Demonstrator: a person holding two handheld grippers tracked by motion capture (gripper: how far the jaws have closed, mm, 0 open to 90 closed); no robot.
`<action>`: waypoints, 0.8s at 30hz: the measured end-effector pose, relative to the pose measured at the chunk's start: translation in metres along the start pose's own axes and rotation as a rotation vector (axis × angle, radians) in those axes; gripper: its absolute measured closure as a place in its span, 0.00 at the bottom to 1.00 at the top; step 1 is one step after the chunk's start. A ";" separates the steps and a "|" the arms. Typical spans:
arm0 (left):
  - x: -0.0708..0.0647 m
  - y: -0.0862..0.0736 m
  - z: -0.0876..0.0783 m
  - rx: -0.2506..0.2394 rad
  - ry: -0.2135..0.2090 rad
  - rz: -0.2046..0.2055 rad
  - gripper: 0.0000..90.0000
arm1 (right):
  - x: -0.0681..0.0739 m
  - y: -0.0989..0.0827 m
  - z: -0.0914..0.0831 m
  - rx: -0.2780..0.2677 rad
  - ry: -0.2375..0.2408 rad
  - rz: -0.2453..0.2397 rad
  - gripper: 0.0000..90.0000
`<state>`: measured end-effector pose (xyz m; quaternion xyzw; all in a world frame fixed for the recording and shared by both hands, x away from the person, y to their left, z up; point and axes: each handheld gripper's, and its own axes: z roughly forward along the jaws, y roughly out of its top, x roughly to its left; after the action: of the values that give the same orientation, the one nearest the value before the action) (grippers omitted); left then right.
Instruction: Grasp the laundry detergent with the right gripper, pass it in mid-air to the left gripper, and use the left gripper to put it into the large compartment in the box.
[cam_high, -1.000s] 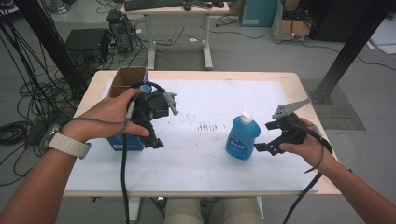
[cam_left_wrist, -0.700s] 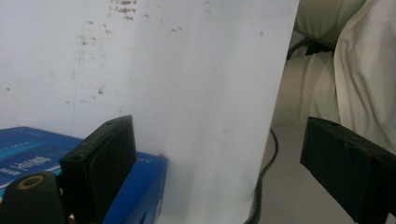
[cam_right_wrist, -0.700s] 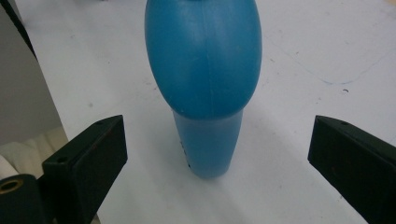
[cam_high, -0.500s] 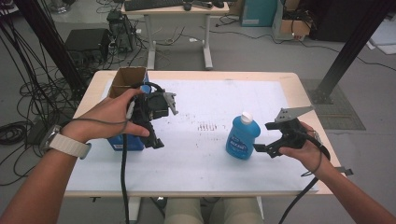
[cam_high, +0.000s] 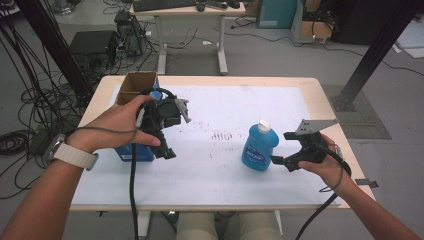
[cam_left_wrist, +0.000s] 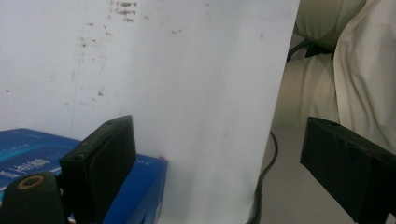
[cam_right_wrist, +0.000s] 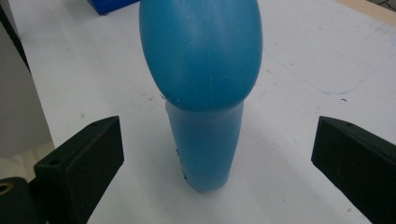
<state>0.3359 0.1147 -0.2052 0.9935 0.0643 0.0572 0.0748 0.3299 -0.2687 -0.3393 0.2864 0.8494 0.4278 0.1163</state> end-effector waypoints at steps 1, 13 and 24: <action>0.000 0.000 0.000 0.000 0.000 0.000 0.12 | 0.000 -0.001 0.000 -0.006 0.000 -0.002 0.02; 0.000 0.002 0.002 -0.001 -0.003 -0.003 0.12 | 0.000 -0.013 0.006 -0.038 0.000 0.016 0.03; -0.001 0.003 0.003 -0.003 -0.005 -0.006 0.12 | 0.000 -0.019 0.009 -0.083 0.003 0.012 0.04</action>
<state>0.3356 0.1115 -0.2075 0.9933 0.0669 0.0547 0.0764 0.3266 -0.2720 -0.3599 0.2858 0.8293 0.4639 0.1243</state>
